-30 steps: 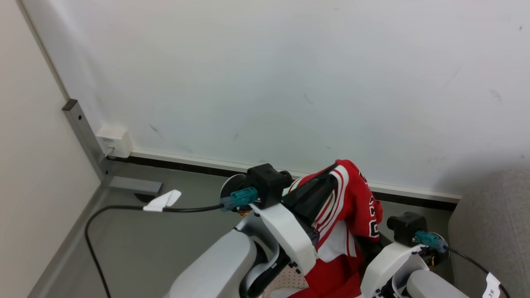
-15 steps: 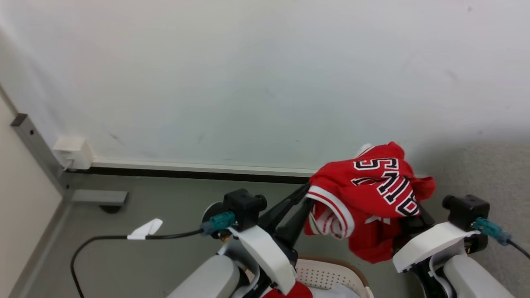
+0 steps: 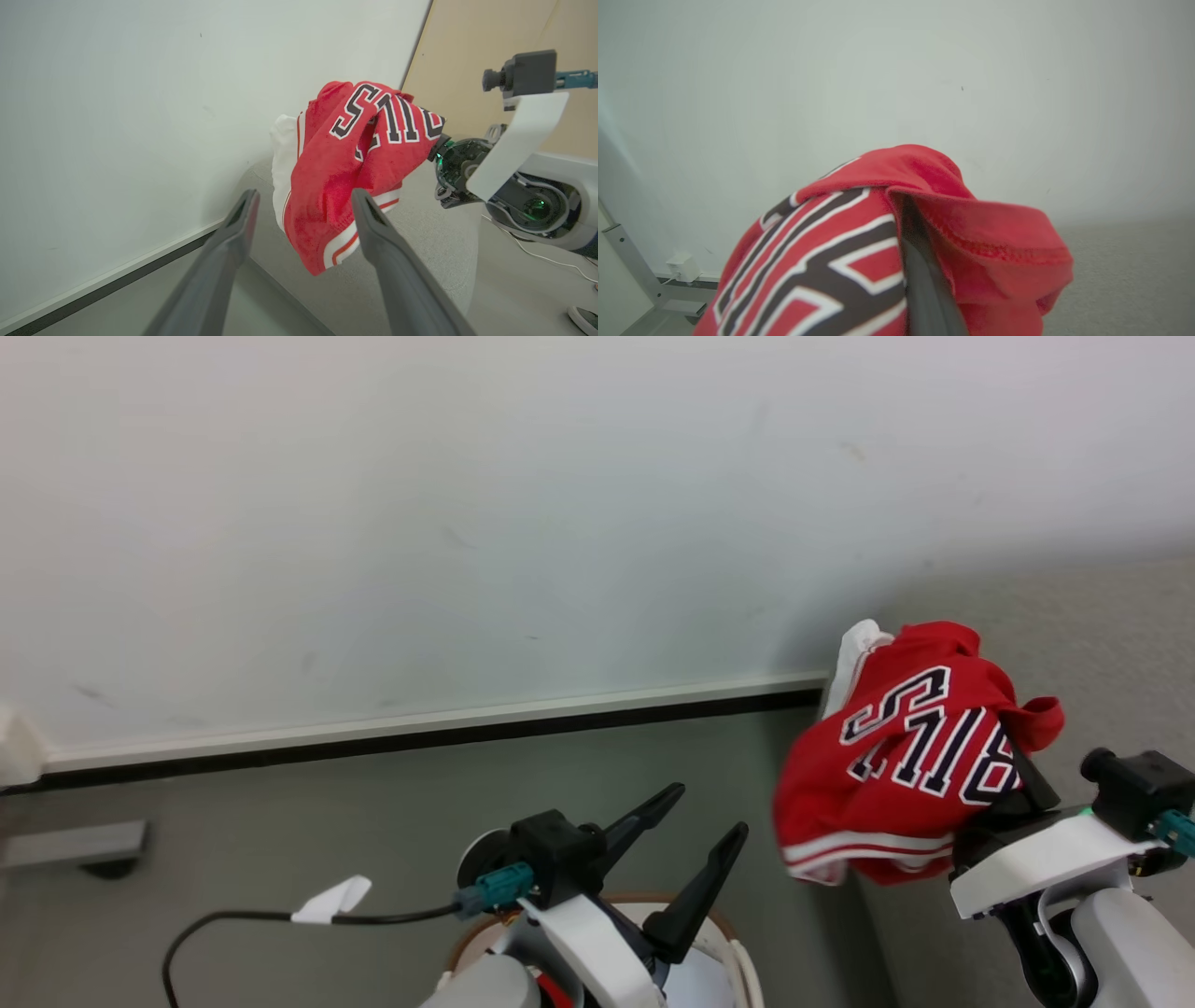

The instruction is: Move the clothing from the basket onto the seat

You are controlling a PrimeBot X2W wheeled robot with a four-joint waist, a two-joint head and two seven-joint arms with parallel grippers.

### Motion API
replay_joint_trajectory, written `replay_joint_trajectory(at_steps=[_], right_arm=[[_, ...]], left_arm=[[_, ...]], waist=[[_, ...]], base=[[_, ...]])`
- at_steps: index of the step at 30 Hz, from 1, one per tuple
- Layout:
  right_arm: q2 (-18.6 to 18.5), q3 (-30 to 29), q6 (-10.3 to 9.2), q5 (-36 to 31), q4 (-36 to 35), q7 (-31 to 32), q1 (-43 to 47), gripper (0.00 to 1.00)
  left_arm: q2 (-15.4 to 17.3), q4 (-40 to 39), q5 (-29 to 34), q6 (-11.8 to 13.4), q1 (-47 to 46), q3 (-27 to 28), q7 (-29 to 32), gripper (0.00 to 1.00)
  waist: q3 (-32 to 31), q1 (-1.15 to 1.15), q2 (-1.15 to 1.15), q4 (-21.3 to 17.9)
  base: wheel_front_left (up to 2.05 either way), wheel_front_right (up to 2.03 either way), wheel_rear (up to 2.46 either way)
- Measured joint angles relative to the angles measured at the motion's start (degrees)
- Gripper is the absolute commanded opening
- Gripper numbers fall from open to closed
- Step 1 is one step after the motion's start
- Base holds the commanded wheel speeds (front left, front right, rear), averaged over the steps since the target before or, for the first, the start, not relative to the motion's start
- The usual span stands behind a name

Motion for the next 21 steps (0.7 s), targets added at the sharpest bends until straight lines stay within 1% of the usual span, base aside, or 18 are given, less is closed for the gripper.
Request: replay_joint_trajectory(at_steps=[8,13,17,21], right_arm=[[-1.03,-2.46,0.0,-1.37,-3.07,0.01,1.83,0.0],[-1.05,-4.7,0.0,-2.14,-5.55,0.01,4.05,0.0],[-0.56,-5.49,0.0,-2.44,-7.02,0.02,5.67,0.0],[-0.4,-5.72,0.0,-2.7,-7.44,0.02,5.97,0.0]], left_arm=[[1.29,0.55,1.63,0.69,-0.59,-0.07,-1.68,1.0],[1.74,1.37,2.3,0.73,-1.25,-0.25,-2.38,1.0],[1.94,2.1,2.35,0.74,-1.62,-0.2,-2.87,1.0],[1.98,2.6,2.5,0.71,-1.98,-0.4,-3.0,1.0]], waist=[[2.08,0.0,0.0,-7.71],[3.4,0.0,0.0,-12.09],[4.35,0.0,0.0,-14.76],[5.27,0.0,0.0,-16.42]], base=[[0.0,0.0,0.0],[0.0,0.0,0.0],[0.0,0.0,0.0],[0.0,0.0,0.0]])
